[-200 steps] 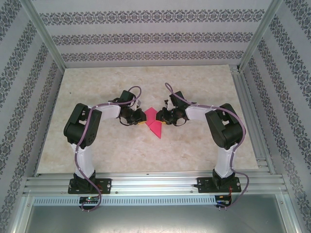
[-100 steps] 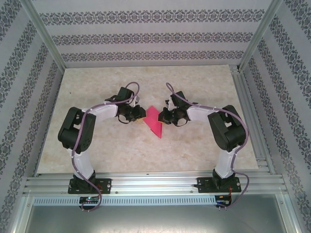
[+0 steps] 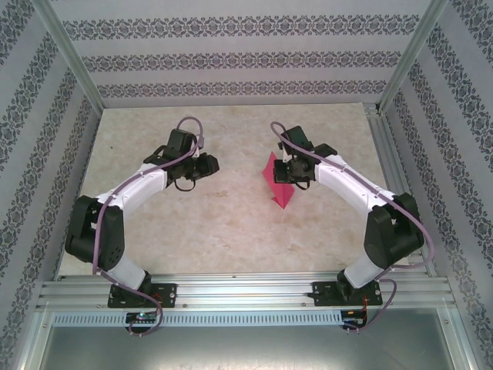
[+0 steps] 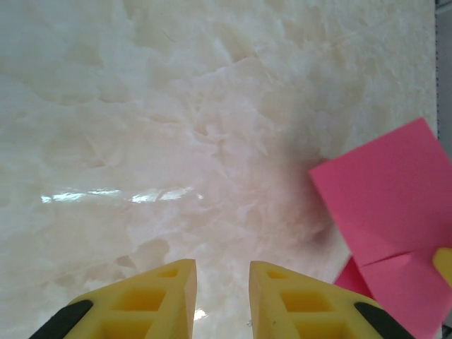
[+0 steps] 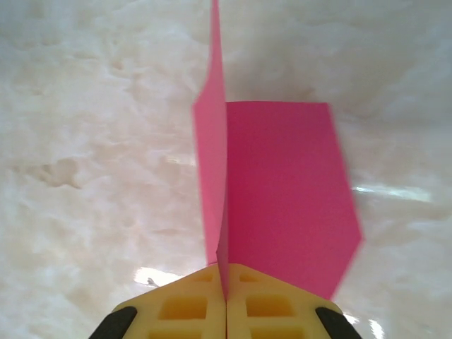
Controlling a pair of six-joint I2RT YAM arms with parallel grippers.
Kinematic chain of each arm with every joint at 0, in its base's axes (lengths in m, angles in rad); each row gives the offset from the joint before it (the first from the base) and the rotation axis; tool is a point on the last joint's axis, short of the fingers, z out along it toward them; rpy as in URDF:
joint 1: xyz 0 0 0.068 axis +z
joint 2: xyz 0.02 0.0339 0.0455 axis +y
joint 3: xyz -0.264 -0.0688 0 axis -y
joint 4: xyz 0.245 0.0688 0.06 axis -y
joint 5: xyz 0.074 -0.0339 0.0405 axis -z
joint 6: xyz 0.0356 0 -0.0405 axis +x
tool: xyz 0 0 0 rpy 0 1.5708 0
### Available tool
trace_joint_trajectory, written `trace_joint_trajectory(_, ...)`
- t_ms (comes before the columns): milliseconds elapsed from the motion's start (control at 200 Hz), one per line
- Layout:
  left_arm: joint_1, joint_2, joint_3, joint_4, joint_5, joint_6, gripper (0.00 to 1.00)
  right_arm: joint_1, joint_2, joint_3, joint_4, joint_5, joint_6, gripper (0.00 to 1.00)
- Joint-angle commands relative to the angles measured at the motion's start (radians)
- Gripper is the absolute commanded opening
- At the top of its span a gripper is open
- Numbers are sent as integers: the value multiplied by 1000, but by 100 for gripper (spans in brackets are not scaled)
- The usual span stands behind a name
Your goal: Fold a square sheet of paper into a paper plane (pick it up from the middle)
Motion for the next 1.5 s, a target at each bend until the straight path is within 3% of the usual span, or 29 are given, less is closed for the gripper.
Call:
trace_joint_trajectory(0, 21, -49, -35, -7, -43, -22, 28, 48, -49, 53, -154, 247, -59, 7)
trace_joint_trajectory(190, 70, -101, -91, 14, -70, -46, 28, 182, 68, 136, -236, 372, -50, 8)
trace_joint_trajectory(400, 136, -142, -125, 20, -27, -51, 28, 334, 205, 194, -154, 343, -19, 7)
trace_joint_trajectory(490, 144, -157, -138, 17, -41, -53, 28, 429, 327, 288, -221, 423, -50, 7)
trace_joint_trajectory(599, 187, -175, -165, 10, -58, -64, 27, 500, 430, 353, -241, 418, -51, 11)
trace_joint_trajectory(714, 271, -188, -201, 45, 9, -90, 27, 555, 468, 387, -208, 426, -75, 16)
trace_joint_trajectory(859, 347, -203, -228, 60, 52, -94, 27, 578, 509, 450, -228, 450, -78, 11)
trace_joint_trajectory(1134, 387, -221, -233, 49, 78, -73, 28, 612, 554, 500, -218, 333, -70, 25)
trace_joint_trajectory(1364, 387, -212, -220, 32, 140, -38, 30, 609, 396, 433, -59, 48, -39, 34)
trace_joint_trajectory(1494, 385, -220, -223, 6, 162, -7, 31, 557, 240, 246, 125, -45, 67, 36)
